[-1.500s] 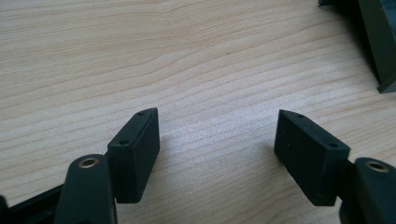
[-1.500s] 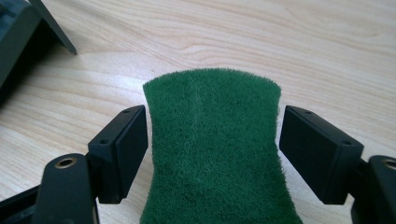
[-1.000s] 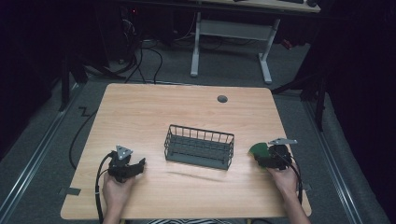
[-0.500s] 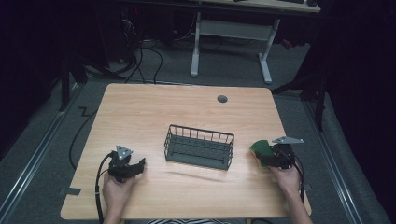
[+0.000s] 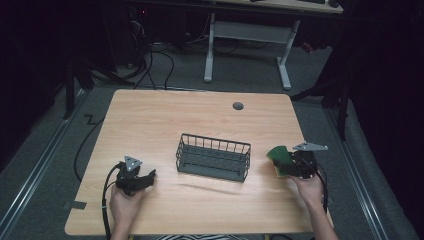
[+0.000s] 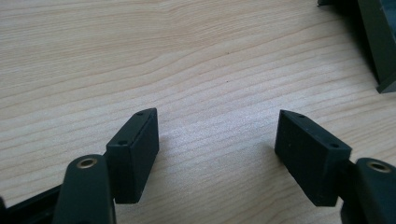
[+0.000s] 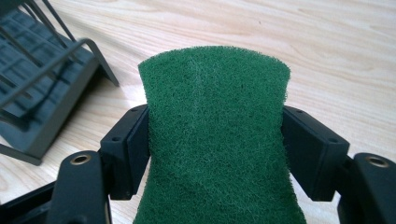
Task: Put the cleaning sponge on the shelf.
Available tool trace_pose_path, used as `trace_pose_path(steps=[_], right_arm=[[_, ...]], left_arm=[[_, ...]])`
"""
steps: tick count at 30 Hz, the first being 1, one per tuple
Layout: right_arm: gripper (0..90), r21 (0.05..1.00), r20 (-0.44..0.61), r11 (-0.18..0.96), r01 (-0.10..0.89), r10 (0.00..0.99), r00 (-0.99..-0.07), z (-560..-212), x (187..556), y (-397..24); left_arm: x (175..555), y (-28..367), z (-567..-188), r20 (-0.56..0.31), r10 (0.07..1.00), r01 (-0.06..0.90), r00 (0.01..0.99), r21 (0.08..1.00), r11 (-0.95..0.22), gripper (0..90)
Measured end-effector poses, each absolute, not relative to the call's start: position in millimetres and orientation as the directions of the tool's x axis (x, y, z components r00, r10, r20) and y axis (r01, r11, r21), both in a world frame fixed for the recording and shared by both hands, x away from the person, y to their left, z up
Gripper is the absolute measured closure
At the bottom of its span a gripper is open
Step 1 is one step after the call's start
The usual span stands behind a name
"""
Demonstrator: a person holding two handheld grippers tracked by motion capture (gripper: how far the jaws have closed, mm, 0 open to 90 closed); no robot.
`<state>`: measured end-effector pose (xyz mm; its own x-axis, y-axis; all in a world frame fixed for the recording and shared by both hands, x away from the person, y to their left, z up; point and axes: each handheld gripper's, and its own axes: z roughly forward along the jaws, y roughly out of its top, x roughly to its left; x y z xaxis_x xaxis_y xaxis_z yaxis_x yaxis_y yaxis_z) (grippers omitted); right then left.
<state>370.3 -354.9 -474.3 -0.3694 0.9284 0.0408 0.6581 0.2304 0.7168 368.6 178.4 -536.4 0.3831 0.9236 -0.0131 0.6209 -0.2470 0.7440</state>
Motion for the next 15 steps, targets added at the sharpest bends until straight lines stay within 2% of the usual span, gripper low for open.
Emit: trace_pose_path(steps=[15], right_arm=[[30.0,0.742,0.044,0.246,0.624,0.911,-0.411,-452.4,373.5,-345.8]], left_arm=[[368.7,178.8,-536.4,-0.021,0.924,0.622,0.382,0.745,-0.240,30.9]])
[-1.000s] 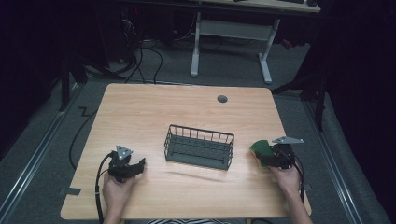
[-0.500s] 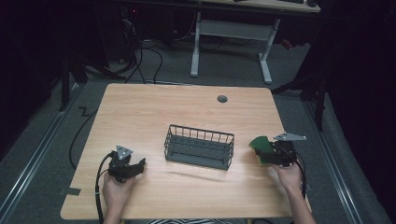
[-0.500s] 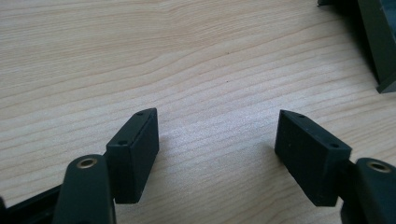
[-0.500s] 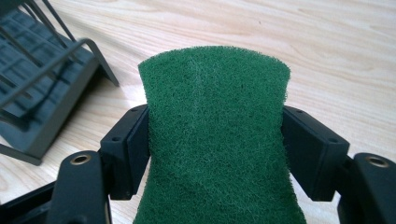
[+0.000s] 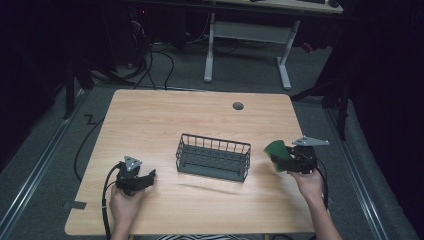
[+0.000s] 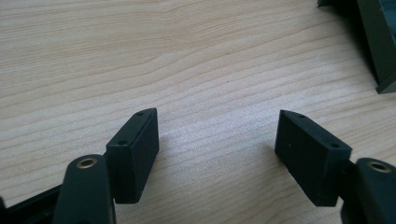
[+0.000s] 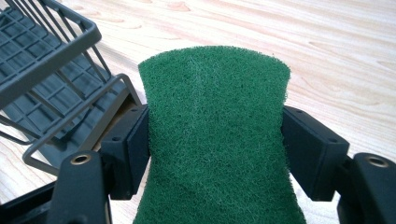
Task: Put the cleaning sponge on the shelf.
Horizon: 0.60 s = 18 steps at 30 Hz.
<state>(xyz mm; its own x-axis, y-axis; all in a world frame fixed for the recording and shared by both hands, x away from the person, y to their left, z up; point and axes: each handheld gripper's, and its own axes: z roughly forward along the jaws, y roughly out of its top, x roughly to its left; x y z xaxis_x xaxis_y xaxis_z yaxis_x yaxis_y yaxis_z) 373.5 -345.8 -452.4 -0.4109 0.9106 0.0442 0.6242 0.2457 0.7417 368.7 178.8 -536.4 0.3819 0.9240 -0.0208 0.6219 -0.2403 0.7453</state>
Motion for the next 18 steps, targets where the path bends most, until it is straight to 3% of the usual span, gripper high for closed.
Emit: trace_pose_path(steps=[18], right_arm=[[30.1,0.781,0.039,0.259,0.569,0.888,-0.457,-424.5,374.4,-336.2]], left_arm=[[368.7,178.9,-536.5,-0.021,0.924,0.621,0.382,0.746,-0.240,30.9]])
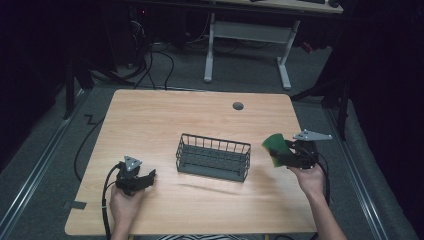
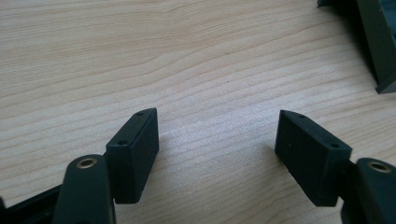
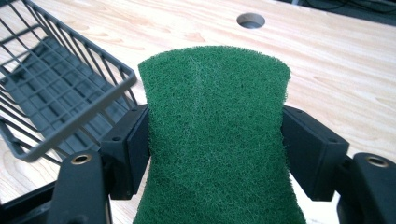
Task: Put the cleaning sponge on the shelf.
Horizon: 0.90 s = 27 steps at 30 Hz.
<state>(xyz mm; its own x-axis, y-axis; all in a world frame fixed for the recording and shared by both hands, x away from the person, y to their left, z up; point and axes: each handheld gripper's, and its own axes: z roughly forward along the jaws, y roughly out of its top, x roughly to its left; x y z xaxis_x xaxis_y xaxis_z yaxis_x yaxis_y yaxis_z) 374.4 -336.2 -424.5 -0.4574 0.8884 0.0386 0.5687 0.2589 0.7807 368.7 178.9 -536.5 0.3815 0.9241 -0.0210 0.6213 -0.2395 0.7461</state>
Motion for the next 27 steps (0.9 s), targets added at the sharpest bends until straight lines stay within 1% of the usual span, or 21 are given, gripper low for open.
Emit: trace_pose_path(steps=[17,27], right_arm=[[30.2,0.809,0.028,0.302,0.504,0.837,-0.546,-390.3,381.2,-303.3],[30.2,0.815,0.010,0.336,0.473,0.807,-0.591,-379.8,386.7,-282.8]], left_arm=[[368.7,179.1,-536.5,-0.025,0.924,0.622,0.381,0.747,-0.237,30.8],[368.7,179.2,-536.4,-0.025,0.924,0.622,0.382,0.747,-0.237,30.8]])
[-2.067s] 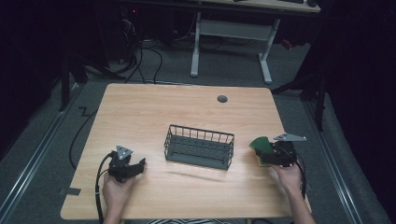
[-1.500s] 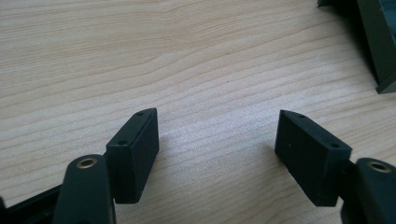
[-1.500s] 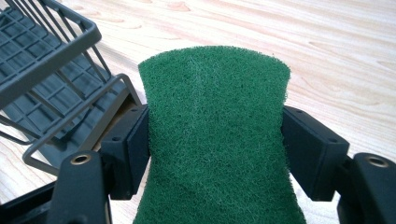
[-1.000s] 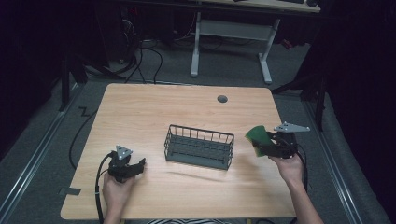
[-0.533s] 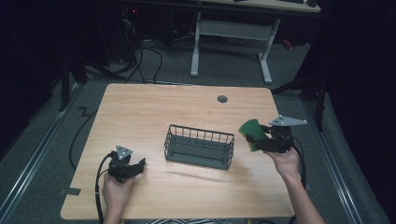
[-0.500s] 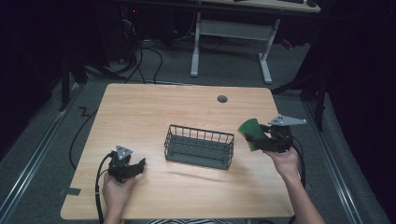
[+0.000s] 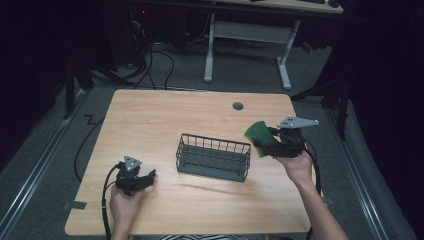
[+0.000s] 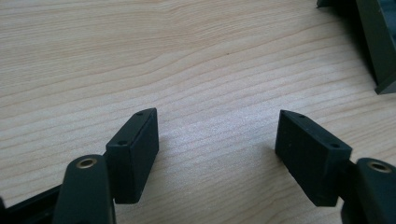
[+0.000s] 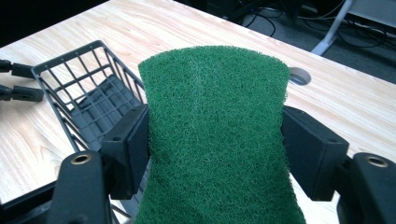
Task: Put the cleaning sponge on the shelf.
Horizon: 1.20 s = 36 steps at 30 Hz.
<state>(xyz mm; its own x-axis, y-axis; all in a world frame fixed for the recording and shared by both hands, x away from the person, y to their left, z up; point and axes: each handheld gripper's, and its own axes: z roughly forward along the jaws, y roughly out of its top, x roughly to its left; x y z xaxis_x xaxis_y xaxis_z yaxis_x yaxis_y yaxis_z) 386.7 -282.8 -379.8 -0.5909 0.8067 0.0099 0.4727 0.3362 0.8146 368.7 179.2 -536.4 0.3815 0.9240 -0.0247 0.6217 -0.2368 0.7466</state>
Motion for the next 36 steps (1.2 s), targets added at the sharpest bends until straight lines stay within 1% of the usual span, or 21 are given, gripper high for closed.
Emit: trace_pose_path(steps=[16,24,31,36], right_arm=[[30.1,0.797,-0.021,0.405,0.449,0.761,-0.648,-377.3,396.2,-247.4],[30.1,0.772,-0.035,0.449,0.451,0.737,-0.675,-385.6,403.2,-227.9],[30.0,0.746,-0.075,0.495,0.446,0.727,-0.682,-394.9,406.4,-215.2],[29.9,0.738,-0.071,0.498,0.455,0.728,-0.682,-399.1,408.8,-211.4]], left_arm=[[368.8,179.5,-536.4,-0.027,0.924,0.622,0.381,0.747,-0.235,30.8],[368.8,179.6,-536.4,-0.028,0.924,0.622,0.381,0.748,-0.234,30.8],[368.7,179.4,-536.5,-0.026,0.924,0.622,0.382,0.747,-0.236,30.8],[368.7,179.4,-536.4,-0.025,0.924,0.622,0.382,0.747,-0.236,30.8]])
